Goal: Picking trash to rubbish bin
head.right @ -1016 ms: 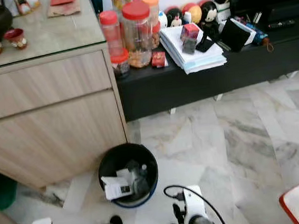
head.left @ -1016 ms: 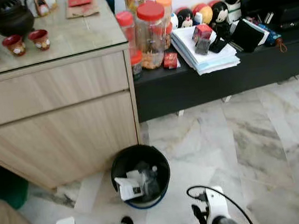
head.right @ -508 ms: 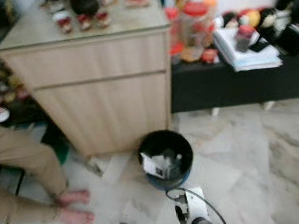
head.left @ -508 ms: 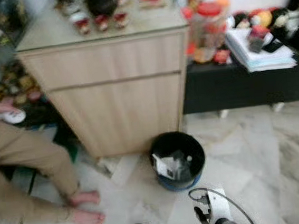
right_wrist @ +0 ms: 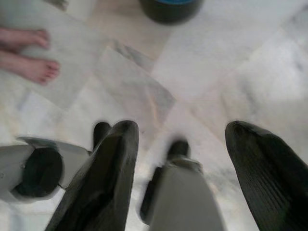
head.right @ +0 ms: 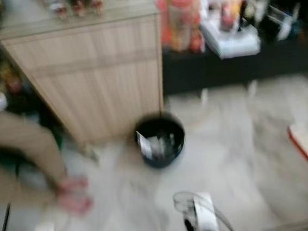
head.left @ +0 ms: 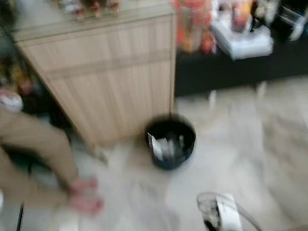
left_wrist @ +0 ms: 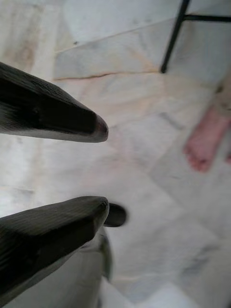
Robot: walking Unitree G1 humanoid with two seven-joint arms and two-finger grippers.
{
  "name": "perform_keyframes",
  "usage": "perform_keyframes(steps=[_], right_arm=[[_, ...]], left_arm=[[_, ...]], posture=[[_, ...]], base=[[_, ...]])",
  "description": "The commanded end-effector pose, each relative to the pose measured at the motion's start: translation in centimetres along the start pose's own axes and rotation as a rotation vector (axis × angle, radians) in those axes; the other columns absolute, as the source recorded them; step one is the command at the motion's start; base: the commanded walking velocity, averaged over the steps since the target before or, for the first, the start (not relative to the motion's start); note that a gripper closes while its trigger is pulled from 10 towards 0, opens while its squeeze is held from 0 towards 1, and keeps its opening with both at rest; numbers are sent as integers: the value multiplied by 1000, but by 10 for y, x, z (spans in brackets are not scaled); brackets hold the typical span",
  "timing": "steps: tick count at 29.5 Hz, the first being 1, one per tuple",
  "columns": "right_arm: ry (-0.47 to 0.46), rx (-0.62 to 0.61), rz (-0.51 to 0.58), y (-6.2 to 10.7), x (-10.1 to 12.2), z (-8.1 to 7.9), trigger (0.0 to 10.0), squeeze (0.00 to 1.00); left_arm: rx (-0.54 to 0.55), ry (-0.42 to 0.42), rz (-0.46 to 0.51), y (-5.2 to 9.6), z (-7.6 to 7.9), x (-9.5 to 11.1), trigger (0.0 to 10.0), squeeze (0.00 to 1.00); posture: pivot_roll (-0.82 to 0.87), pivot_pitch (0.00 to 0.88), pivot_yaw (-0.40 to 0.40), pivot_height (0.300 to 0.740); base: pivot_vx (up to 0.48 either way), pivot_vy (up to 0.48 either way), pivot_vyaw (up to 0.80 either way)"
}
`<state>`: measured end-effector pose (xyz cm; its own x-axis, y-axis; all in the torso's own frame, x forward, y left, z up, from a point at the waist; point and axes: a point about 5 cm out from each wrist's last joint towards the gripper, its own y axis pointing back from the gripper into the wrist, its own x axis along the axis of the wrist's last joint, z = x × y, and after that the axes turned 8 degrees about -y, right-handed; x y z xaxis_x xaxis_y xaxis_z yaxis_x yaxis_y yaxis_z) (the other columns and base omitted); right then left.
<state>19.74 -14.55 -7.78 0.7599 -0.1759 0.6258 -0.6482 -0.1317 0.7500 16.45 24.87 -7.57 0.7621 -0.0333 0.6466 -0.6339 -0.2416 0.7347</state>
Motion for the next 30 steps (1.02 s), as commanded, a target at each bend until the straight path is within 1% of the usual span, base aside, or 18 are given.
perform_keyframes(steps=[1, 4, 9, 11, 13, 14, 16, 17, 19, 20, 21, 22, 25, 26, 27, 28, 29, 30], right_arm=[[-9, -16, 0, 1, -1, 6, 10000, 0], [-10, -13, 5, 1, 0, 5, 10000, 0], [-6, -2, 35, 0, 6, 3, 10000, 0], [-6, 30, 82, -3, 20, -4, 10000, 0], [-11, 46, 97, -4, 24, -6, 10000, 0], [-12, 74, 122, -5, 32, -10, 10000, 0], [-6, 102, 156, -7, 43, -15, 10000, 0], [3, 128, 196, -8, 55, -21, 10000, 0], [12, 152, 237, -9, 67, -26, 10000, 0], [20, 177, 279, -9, 80, -31, 10000, 0], [20, 177, 279, -9, 80, -31, 10000, 0], [25, 203, 332, -8, 94, -38, 10000, 0], [27, 244, 423, -6, 117, -50, 10000, 0], [28, 271, 481, -4, 132, -57, 10000, 0], [28, 286, 516, -3, 141, -62, 10000, 0], [27, 291, 525, -2, 143, -63, 10000, 0], [34, 310, 562, 0, 153, -68, 10000, 0], [35, 320, 578, 1, 157, -71, 10000, 0]], left_arm=[[-2, -1, -33, 3, 1, -10, 10000, 0], [0, -4, -32, 3, 1, -10, 10000, 0], [24, -21, 11, 1, -1, -2, 10000, 0], [55, -49, 99, -3, -3, 19, 10000, 0], [60, -55, 132, -4, -3, 27, 10000, 0], [73, -93, 192, -5, -3, 41, 10000, 0], [80, -105, 271, -7, -2, 60, 10000, 0], [79, -115, 351, -7, 0, 80, 10000, 0], [70, -141, 429, -6, 4, 99, 10000, 0], [56, -162, 506, -4, 9, 117, 10000, 0], [56, -162, 506, -4, 9, 117, 10000, 0], [38, -178, 583, -2, 16, 136, 10000, 0], [7, -191, 683, 4, 29, 160, 10000, 0], [-8, -190, 745, 8, 38, 173, 10000, 0], [-18, -186, 785, 12, 43, 182, 10000, 0], [-20, -185, 797, 13, 44, 184, 10000, 0], [-31, -185, 840, 17, 50, 193, 10000, 0], [-35, -188, 858, 19, 53, 196, 10000, 0]], posture=[[99, 175, -19, 740], [98, 177, -19, 740], [98, 181, -20, 740], [96, 184, -20, 740], [95, 184, -20, 740], [95, 182, -21, 740], [97, 183, -21, 740], [98, 183, -21, 740], [100, 181, -21, 740], [101, 179, -20, 740], [101, 179, -20, 740], [102, 175, -14, 740], [101, 168, -12, 740], [101, 165, -10, 740], [101, 163, -11, 740], [101, 163, -11, 740], [100, 156, -10, 740], [99, 149, -9, 740]], base=[[-277, 0, 0], [-282, 0, 0], [0, 0, 0], [0, 0, 0], [0, 0, 0], [0, 0, 0], [0, 0, 0], [0, 0, 0], [0, 0, 0], [0, 0, 0], [0, 0, 0], [0, 0, 0], [0, 0, 0], [0, 0, 0], [0, 0, 0], [0, 0, 0], [0, 0, 0], [0, 0, 0]])
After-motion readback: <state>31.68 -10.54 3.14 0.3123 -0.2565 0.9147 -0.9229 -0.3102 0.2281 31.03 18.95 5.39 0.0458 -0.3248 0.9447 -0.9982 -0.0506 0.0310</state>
